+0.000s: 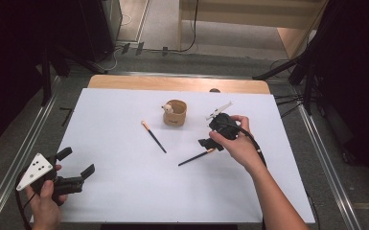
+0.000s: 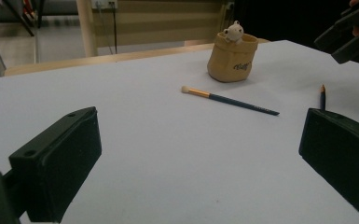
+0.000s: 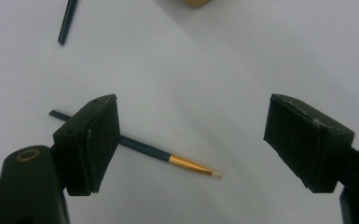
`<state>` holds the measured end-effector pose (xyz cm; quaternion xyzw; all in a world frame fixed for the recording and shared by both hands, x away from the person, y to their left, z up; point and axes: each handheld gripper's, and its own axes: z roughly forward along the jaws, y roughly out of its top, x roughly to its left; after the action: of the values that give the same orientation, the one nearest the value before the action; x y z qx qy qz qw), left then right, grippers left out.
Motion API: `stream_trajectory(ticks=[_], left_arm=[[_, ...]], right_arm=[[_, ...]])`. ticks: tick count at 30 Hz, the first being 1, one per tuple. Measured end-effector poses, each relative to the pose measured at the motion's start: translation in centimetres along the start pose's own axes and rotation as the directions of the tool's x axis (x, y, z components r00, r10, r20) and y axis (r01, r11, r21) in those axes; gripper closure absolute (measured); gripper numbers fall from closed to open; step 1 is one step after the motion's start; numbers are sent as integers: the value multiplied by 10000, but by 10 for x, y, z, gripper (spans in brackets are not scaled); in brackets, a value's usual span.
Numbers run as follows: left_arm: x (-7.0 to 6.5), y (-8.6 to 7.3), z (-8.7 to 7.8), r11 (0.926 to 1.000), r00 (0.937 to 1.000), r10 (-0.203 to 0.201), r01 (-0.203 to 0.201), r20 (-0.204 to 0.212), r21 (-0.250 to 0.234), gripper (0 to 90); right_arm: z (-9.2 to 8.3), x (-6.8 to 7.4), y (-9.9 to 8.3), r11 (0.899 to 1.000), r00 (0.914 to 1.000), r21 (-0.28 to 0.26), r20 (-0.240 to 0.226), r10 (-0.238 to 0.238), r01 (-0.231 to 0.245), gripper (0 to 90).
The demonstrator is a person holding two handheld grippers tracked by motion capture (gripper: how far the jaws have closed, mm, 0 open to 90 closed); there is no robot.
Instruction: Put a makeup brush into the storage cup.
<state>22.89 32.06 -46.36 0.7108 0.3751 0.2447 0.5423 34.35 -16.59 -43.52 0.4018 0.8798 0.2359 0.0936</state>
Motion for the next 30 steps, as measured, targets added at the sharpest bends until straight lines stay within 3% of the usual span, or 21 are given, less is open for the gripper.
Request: stream_trajectory(ticks=[4, 9, 12, 15, 16, 17, 20, 23, 25, 27, 29, 30], left_arm=[[0, 0, 0, 10000, 10000, 3, -3, 10, 3, 0], [0, 0, 0, 10000, 10000, 18, -18, 11, 14, 0], [0, 0, 0, 10000, 10000, 40, -40, 28, 35, 0], [0, 0, 0, 10000, 10000, 49, -49, 30, 38, 0], [0, 0, 0, 10000, 10000, 44, -44, 26, 34, 0], [0, 0, 0, 10000, 10000, 45, -45, 27, 31, 0], [0, 0, 0, 10000, 10000, 47, -47, 40, 35, 0], [-1, 0, 1, 10000, 10000, 24, -24, 48, 23, 0], [-1, -1, 1, 10000, 10000, 8, -8, 54, 22, 0], [-1, -1, 1, 10000, 10000, -7, 7, 68, 32, 0], [-1, -1, 2, 10000, 10000, -19, 19, 89, 37, 0], [-1, -1, 2, 10000, 9999, -20, 20, 102, 30, 0]], right_arm=[[7, 2, 3, 9950, 9980, 845, -370, -511, 540, 195], [16, 8, 7, 9752, 9920, 1824, -381, -1207, 1257, 197], [22, 12, 8, 9649, 9872, 2104, -568, -1487, 1575, 199], [29, 17, 7, 9449, 9788, 2554, -556, -1969, 2046, 224], [35, 21, 5, 9288, 9722, 2880, -503, -2287, 2334, 246], [35, 21, 5, 9288, 9722, 2880, -503, -2287, 2334, 246], [43, 24, 4, 8999, 9574, 3284, -676, -2807, 2870, 297], [49, 25, 2, 8835, 9513, 3552, -723, -2998, 3054, 363], [52, 23, 2, 8767, 9509, 3689, -983, -2936, 3088, 441], [52, 21, 2, 8854, 9575, 3645, -1106, -2664, 2885, 516], [49, 20, 2, 8938, 9670, 3693, -1049, -2320, 2545, 726], [49, 19, 2, 8932, 9677, 3725, -1037, -2298, 2520, 777]])
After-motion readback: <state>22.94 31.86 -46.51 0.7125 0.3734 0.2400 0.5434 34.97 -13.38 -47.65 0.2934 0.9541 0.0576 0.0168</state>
